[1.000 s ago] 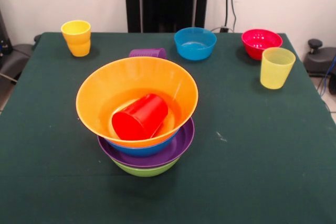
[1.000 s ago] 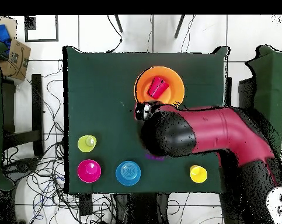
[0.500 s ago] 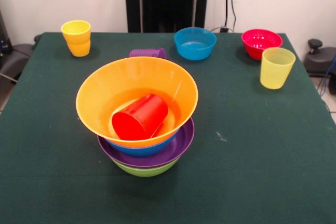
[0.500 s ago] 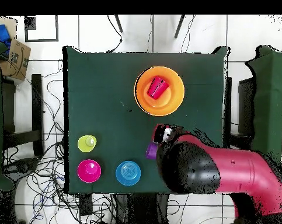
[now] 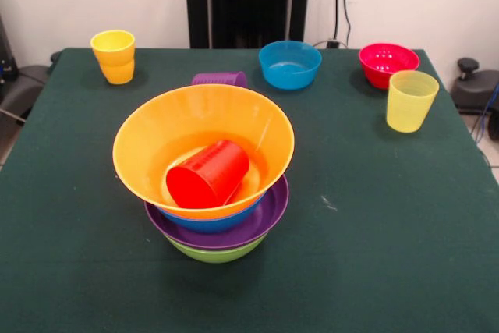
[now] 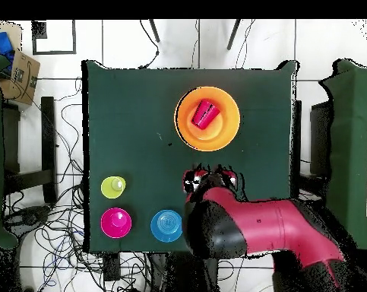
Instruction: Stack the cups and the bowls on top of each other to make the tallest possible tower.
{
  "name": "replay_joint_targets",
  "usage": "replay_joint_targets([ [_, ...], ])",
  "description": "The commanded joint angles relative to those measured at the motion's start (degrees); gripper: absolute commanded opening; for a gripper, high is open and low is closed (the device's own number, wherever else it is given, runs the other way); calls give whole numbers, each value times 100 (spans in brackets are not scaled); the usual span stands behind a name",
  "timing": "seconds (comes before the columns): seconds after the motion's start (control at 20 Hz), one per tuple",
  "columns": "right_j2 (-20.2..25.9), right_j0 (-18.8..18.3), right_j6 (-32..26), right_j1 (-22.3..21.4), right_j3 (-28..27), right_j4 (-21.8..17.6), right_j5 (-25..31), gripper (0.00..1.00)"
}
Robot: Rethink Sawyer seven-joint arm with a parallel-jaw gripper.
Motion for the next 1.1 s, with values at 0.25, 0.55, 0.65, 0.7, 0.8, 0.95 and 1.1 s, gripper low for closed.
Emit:
replay_joint_targets([
  [0.25, -1838, 1017, 1060, 1099, 723, -1398, -1272, 100],
  [0.55, -2953, 1641, 1067, 1675, 567, -1675, -2032, 100],
  [0.65, -3272, 1833, 1045, 1860, 518, -1692, -2271, 100],
  [0.7, -3399, 1898, 1014, 1972, 488, -1696, -2384, 100],
  [0.8, -3623, 2025, 953, 2164, 431, -1680, -2597, 100],
  [0.95, -3992, 2243, 839, 2560, 252, -1666, -2999, 100],
  [1.1, -4255, 2386, 709, 3106, -2, -1606, -3424, 100],
])
